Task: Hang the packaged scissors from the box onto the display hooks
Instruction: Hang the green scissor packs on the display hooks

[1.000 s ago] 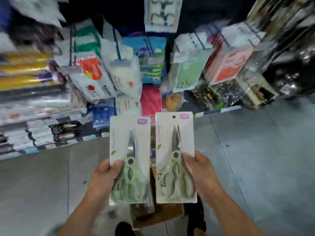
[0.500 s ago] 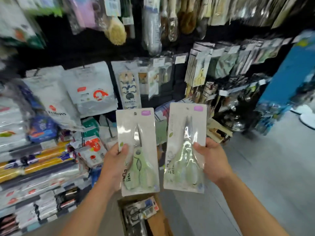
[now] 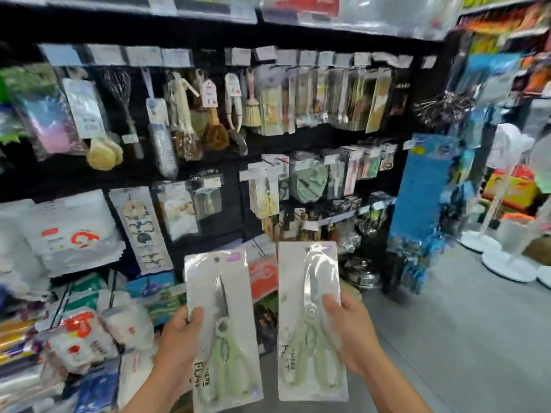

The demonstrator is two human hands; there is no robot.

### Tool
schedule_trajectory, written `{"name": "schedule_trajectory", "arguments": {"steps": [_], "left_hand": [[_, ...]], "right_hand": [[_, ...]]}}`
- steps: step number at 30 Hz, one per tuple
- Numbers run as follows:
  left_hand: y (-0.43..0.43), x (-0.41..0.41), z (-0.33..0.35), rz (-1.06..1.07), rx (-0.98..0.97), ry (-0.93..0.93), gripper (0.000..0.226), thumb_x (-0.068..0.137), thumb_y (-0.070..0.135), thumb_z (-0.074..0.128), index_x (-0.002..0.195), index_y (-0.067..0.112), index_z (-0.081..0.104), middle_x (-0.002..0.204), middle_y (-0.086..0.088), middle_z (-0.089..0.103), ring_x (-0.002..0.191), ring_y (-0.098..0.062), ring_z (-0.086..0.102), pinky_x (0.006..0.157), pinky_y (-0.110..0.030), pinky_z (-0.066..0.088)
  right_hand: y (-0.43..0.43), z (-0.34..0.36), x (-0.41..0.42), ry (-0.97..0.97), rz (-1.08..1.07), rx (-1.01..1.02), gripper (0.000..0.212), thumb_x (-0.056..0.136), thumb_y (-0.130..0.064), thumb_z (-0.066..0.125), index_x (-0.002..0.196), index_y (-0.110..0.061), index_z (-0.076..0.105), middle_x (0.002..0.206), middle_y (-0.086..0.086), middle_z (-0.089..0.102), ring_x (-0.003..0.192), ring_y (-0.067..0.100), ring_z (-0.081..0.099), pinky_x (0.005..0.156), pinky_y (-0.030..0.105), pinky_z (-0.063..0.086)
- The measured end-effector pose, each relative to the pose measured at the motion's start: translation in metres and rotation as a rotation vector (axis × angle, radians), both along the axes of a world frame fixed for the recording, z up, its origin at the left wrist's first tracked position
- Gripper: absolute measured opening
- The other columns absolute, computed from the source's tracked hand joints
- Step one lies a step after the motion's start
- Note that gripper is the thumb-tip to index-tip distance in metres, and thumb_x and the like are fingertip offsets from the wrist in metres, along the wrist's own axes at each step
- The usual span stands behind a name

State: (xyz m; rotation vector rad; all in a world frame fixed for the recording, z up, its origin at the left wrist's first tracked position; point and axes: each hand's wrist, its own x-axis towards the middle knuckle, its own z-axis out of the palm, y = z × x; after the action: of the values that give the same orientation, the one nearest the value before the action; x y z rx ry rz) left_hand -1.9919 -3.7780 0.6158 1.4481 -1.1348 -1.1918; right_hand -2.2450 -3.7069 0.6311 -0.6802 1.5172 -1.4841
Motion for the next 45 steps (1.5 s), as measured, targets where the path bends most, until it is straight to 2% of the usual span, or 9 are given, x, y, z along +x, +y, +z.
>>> {"name": "schedule_trajectory", "arguments": {"steps": [9, 14, 19, 22, 27, 30, 37, 40, 45], "left_hand": [[-0.004, -0.067, 0.009, 0.058, 0.011, 0.024, 0.021, 0.096, 0.010, 0.056, 0.084, 0.019, 0.071, 0.094, -0.008, 0.075, 0.092, -0.036, 0.069, 0.090, -0.057, 0.053], [-0.041, -0.090, 0.001, 0.066, 0.018, 0.057, 0.024, 0.096, 0.005, 0.053, 0.092, 0.022, 0.070, 0.101, -0.007, 0.074, 0.095, -0.030, 0.069, 0.092, -0.051, 0.053], [-0.112, -0.120, -0.011, 0.128, -0.046, 0.063, 0.017, 0.099, 0.018, 0.053, 0.092, 0.017, 0.069, 0.093, -0.008, 0.073, 0.087, -0.026, 0.066, 0.085, -0.043, 0.051], [-0.168, -0.134, -0.023, 0.192, -0.053, 0.087, 0.020, 0.097, 0.027, 0.055, 0.088, 0.016, 0.069, 0.090, -0.019, 0.072, 0.081, -0.027, 0.063, 0.074, -0.040, 0.049], [-0.244, -0.160, -0.027, 0.211, -0.040, 0.072, 0.020, 0.098, 0.026, 0.053, 0.090, 0.016, 0.069, 0.090, -0.008, 0.073, 0.082, -0.030, 0.066, 0.077, -0.047, 0.052], [-0.276, -0.171, -0.032, 0.189, 0.010, 0.156, 0.020, 0.099, 0.020, 0.052, 0.092, 0.013, 0.070, 0.091, -0.018, 0.071, 0.079, -0.029, 0.061, 0.073, -0.040, 0.045], [-0.320, -0.183, -0.032, 0.264, 0.043, 0.174, 0.021, 0.098, 0.023, 0.053, 0.091, 0.023, 0.073, 0.094, -0.017, 0.072, 0.083, -0.034, 0.064, 0.077, -0.054, 0.053], [-0.332, -0.193, -0.027, 0.317, 0.000, 0.157, 0.019, 0.100, 0.017, 0.051, 0.095, 0.015, 0.069, 0.086, -0.016, 0.068, 0.075, -0.026, 0.058, 0.069, -0.038, 0.046], [-0.356, -0.207, -0.024, 0.395, -0.001, 0.195, 0.017, 0.100, 0.014, 0.050, 0.102, 0.012, 0.067, 0.091, -0.016, 0.069, 0.078, -0.028, 0.061, 0.073, -0.037, 0.048]], "right_hand": [[-0.026, -0.002, -0.080, 0.087, 0.038, 0.005, 0.016, 0.080, -0.026, 0.062, 0.092, -0.020, 0.071, 0.087, 0.009, 0.074, 0.082, 0.032, 0.070, 0.080, 0.053, 0.055], [-0.067, -0.011, -0.103, 0.058, 0.007, -0.001, 0.033, 0.083, -0.029, 0.061, 0.091, 0.003, 0.057, 0.073, 0.012, 0.055, 0.067, 0.020, 0.046, 0.063, 0.034, 0.036], [-0.133, -0.007, -0.126, 0.211, 0.095, -0.115, 0.032, 0.096, -0.022, 0.054, 0.065, -0.015, 0.049, 0.049, -0.012, 0.045, 0.043, 0.001, 0.039, 0.041, 0.010, 0.030], [-0.190, -0.013, -0.144, 0.256, 0.122, -0.105, 0.025, 0.096, -0.021, 0.054, 0.073, -0.010, 0.052, 0.061, 0.000, 0.046, 0.051, 0.010, 0.037, 0.045, 0.016, 0.032], [-0.281, -0.021, -0.180, 0.345, 0.142, -0.006, 0.021, 0.093, -0.018, 0.049, 0.080, -0.002, 0.055, 0.067, 0.007, 0.050, 0.057, 0.016, 0.040, 0.055, 0.029, 0.032], [-0.320, -0.025, -0.195, 0.333, 0.187, 0.018, 0.020, 0.097, -0.014, 0.046, 0.091, -0.006, 0.064, 0.070, 0.005, 0.060, 0.059, 0.015, 0.048, 0.055, 0.027, 0.037], [-0.435, -0.043, -0.211, 0.312, 0.144, 0.079, 0.023, 0.096, -0.019, 0.049, 0.082, -0.005, 0.061, 0.067, 0.007, 0.053, 0.061, 0.018, 0.044, 0.057, 0.028, 0.033], [-0.482, -0.044, -0.212, 0.322, 0.204, 0.050, 0.021, 0.096, -0.015, 0.049, 0.085, 0.000, 0.060, 0.071, 0.009, 0.054, 0.063, 0.018, 0.046, 0.058, 0.028, 0.034], [-0.540, -0.042, -0.211, 0.351, 0.293, -0.013, 0.013, 0.094, -0.008, 0.055, 0.088, -0.011, 0.067, 0.078, 0.002, 0.067, 0.069, 0.015, 0.058, 0.061, 0.025, 0.044]]}}
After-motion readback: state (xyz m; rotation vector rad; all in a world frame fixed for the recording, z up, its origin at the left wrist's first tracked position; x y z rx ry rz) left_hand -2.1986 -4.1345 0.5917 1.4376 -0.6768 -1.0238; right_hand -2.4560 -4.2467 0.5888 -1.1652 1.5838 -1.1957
